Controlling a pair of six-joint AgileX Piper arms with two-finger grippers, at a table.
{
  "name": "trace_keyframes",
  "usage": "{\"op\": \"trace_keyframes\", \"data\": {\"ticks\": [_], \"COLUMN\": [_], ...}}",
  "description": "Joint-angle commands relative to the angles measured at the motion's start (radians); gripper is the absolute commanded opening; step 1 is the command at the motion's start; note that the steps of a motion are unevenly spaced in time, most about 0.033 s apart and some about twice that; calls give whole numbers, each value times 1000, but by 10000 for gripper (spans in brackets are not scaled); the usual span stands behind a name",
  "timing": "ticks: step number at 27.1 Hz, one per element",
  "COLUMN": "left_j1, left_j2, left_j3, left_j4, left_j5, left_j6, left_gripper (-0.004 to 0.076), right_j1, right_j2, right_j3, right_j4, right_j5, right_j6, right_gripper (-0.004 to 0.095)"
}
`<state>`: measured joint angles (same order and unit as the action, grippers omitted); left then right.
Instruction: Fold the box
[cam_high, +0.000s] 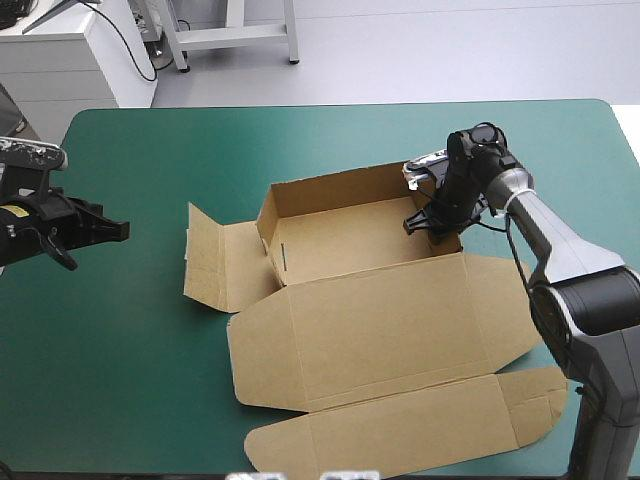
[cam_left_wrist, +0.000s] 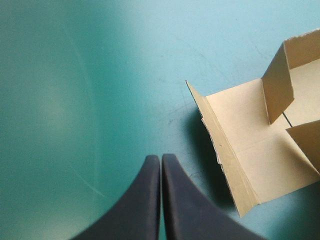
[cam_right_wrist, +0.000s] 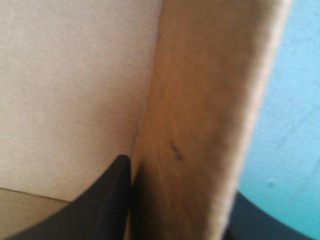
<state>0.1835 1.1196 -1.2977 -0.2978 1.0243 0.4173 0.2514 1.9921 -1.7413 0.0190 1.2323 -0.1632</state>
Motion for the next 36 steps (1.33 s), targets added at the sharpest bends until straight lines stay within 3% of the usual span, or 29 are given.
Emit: {"op": "trace_keyframes", "data": {"ticks": [1,2,18,26,36], "left_j1": [0,0,0,0,0], "left_j2": [-22,-22,-22,-20,-14], "left_j3": [-25,-25,-25,-22,18], "left_j4": [-31,-31,-27,80,112], "left_j5": [-51,-51,-36,-35,-60], "left_j6": [0,0,0,-6,-6], "left_gripper": [-8,-8,-8,-8,-8], "right_j1": [-6,-6,-95,-252,-318], "right_j2": [-57,-57,-188,-402,-574], "right_j3": [-30,-30,-30,13,13], "right_j4": [-11,-11,6,285,284], "right_j5": [-5,-5,13,13,13], "right_j6": [-10,-13,-11,-154,-170], "right_gripper": [24,-18,-21,-21,-21]}}
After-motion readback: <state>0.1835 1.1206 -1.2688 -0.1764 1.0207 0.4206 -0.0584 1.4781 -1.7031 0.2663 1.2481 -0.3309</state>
